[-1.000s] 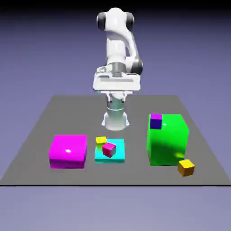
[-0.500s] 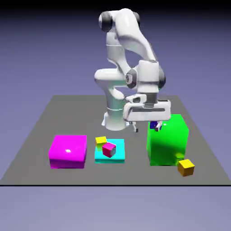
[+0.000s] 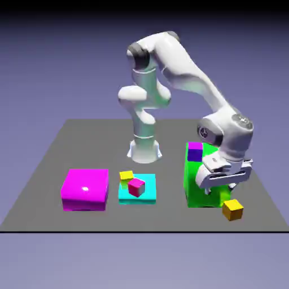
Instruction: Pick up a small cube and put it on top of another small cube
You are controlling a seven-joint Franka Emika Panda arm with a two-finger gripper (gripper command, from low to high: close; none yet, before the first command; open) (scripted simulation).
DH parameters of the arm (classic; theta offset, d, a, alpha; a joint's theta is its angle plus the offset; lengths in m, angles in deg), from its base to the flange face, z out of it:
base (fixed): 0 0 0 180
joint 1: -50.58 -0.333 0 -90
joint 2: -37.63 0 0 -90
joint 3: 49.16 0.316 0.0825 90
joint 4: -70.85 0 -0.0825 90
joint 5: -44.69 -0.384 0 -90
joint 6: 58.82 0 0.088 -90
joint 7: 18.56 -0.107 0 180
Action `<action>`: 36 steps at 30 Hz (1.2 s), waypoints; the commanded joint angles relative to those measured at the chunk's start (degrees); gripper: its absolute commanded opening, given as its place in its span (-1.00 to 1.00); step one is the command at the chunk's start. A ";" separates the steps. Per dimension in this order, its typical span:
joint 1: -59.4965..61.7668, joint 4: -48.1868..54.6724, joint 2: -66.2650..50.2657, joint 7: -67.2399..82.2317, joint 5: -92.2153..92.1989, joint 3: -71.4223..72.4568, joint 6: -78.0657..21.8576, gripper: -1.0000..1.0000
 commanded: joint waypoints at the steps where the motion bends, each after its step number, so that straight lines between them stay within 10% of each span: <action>1: 0.11 1.70 -2.08 -0.88 0.69 1.15 -1.74 0.00; 11: 1.18 18.68 -22.84 -9.64 7.58 12.68 -19.10 0.00; 17: 1.18 14.55 -27.14 -11.43 10.83 10.44 -12.28 0.00; 18: 1.18 14.55 -27.14 -11.43 10.83 10.44 -12.28 -1.00; 36: 7.54 -5.90 5.44 -4.55 -16.02 -11.17 -13.02 -1.00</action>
